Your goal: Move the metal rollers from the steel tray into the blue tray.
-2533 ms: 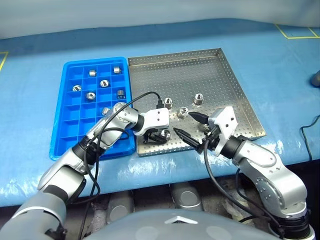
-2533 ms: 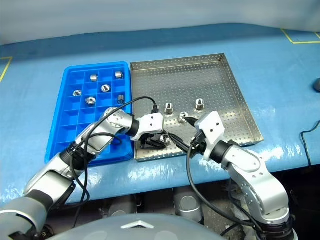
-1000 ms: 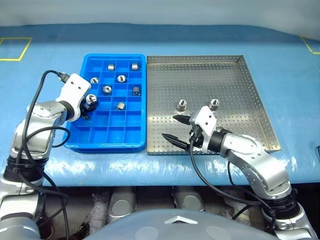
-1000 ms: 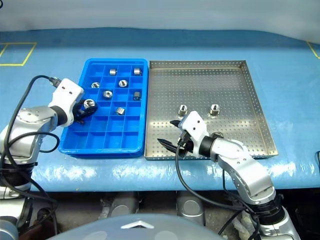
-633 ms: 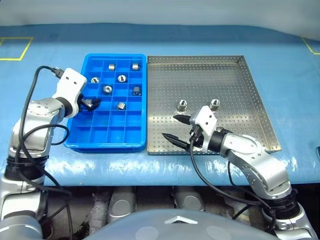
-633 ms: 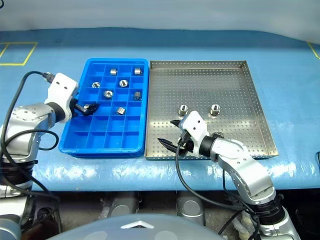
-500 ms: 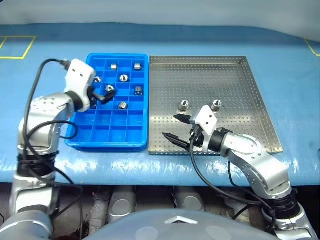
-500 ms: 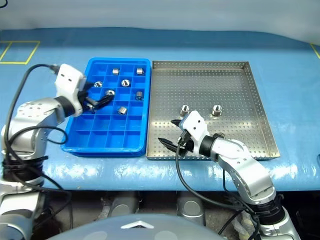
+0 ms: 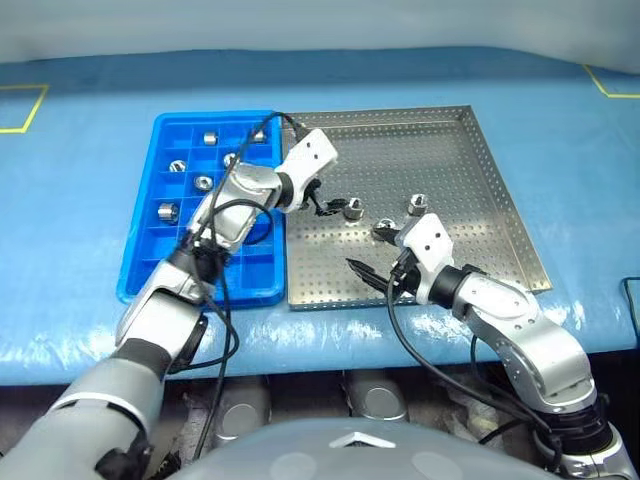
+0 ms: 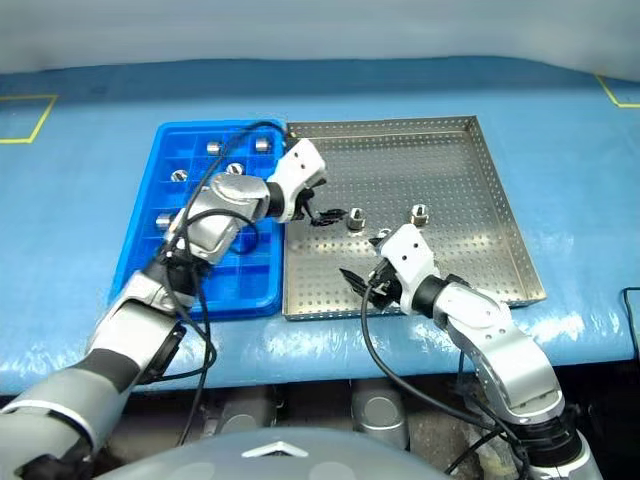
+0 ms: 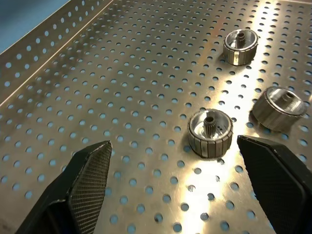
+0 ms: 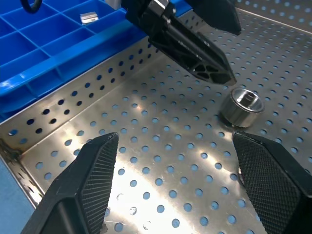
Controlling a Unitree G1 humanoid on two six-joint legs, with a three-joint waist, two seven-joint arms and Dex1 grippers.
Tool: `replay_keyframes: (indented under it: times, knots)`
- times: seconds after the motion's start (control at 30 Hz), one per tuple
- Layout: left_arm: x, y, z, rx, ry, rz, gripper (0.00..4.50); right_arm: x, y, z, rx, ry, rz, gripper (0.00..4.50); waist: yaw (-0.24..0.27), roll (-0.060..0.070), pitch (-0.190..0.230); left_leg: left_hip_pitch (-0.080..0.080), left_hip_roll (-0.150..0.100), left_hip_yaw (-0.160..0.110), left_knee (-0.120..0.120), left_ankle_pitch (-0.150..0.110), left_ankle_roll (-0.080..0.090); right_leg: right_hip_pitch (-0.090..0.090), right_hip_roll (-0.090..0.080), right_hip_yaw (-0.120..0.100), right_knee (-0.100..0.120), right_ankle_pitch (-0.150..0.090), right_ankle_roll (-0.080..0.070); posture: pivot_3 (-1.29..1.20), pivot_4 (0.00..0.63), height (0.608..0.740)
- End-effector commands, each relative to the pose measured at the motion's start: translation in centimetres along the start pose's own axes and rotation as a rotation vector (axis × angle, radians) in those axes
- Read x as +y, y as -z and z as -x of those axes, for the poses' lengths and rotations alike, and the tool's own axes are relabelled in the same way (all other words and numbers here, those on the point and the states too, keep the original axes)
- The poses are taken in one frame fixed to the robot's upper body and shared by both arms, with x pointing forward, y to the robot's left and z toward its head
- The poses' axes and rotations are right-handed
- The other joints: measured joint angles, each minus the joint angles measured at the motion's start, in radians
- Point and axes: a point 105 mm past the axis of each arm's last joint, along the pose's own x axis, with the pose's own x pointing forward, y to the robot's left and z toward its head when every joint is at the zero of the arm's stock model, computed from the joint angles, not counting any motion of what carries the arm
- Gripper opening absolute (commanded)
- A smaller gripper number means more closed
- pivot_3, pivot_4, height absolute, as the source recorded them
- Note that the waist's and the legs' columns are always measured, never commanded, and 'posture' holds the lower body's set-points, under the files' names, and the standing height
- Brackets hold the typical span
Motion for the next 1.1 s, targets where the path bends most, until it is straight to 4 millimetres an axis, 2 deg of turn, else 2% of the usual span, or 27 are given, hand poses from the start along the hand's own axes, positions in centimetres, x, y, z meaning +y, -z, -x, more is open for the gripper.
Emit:
replay_keyframes:
  times: [0.03, 0.2, 0.37, 0.47, 0.67, 0.7, 1.0, 1.1]
  knots:
    - [0.0, -0.5, -1.2, 0.004, 0.014, -0.062, 4.48, -0.7, -1.8, 0.7, -0.076, 0.094, 0.004, 3.93, -0.016, 0.0, 0.0, 0.0, 0.0, 0.0, 0.0, 0.0, 0.0, 0.0, 0.0, 0.0, 0.0, 0.0, 0.0, -0.26, 0.15, 0.74]
    - [0.3, 1.6, -2.3, 0.085, 0.0, -0.086, 4.48, -1.4, -1.9, 1.1, -0.081, 0.161, -0.01, 3.93, -0.062, 0.0, 0.0, 0.0, 0.0, 0.0, 0.0, 0.0, 0.001, 0.0, 0.0, 0.001, 0.0, 0.0, 0.001, -0.29, 0.15, 0.74]
    - [1.3, 3.5, -2.0, 0.146, -0.033, -0.078, 4.48, -1.6, -1.9, 1.4, -0.082, 0.188, -0.019, 3.93, -0.087, 0.0, 0.0, 0.001, 0.0, 0.0, 0.0, 0.0, 0.001, 0.001, 0.0, 0.001, 0.0, 0.0, 0.002, -0.28, 0.15, 0.74]
    - [1.1, 3.3, -1.8, 0.111, -0.007, -0.044, 3.91, -1.7, -1.8, 1.2, -0.077, 0.185, -0.019, 3.93, -0.104, 0.0, 0.0, 0.001, 0.0, 0.0, 0.0, 0.0, 0.001, 0.002, 0.0, 0.001, 0.0, 0.0, 0.002, -0.27, 0.15, 0.74]
    - [1.2, 3.1, -1.3, 0.089, -0.004, -0.037, 1.95, -1.7, -2.0, 0.7, -0.084, 0.173, -0.018, 3.93, -0.118, 0.0, 0.0, 0.001, 0.0, 0.0, 0.0, 0.0, 0.001, 0.002, 0.0, 0.001, 0.0, 0.001, 0.003, -0.24, 0.15, 0.74]
    - [1.3, 3.0, -1.2, 0.082, -0.012, -0.034, 1.79, -1.7, -2.0, 0.7, -0.082, 0.169, -0.016, 3.93, -0.118, 0.0, 0.0, 0.001, 0.0, 0.0, 0.0, 0.0, 0.001, 0.002, 0.0, 0.002, 0.0, 0.001, 0.003, -0.24, 0.15, 0.74]
    - [2.7, 2.1, 0.1, 0.016, -0.068, -0.013, 1.78, -1.5, -2.1, 0.2, -0.08, 0.141, -0.006, 3.93, -0.117, 0.0, 0.0, 0.002, 0.0, 0.0, -0.001, 0.0, 0.001, 0.001, 0.0, 0.002, 0.0, 0.001, 0.004, -0.21, 0.15, 0.74]
    - [3.2, 2.0, 0.6, 0.005, -0.082, -0.016, 2.8, -1.3, -2.0, 0.1, -0.077, 0.129, -0.003, 3.93, -0.102, 0.0, 0.0, 0.001, 0.0, 0.0, -0.001, 0.0, 0.001, 0.001, 0.0, 0.002, -0.001, 0.001, 0.004, -0.21, 0.15, 0.74]
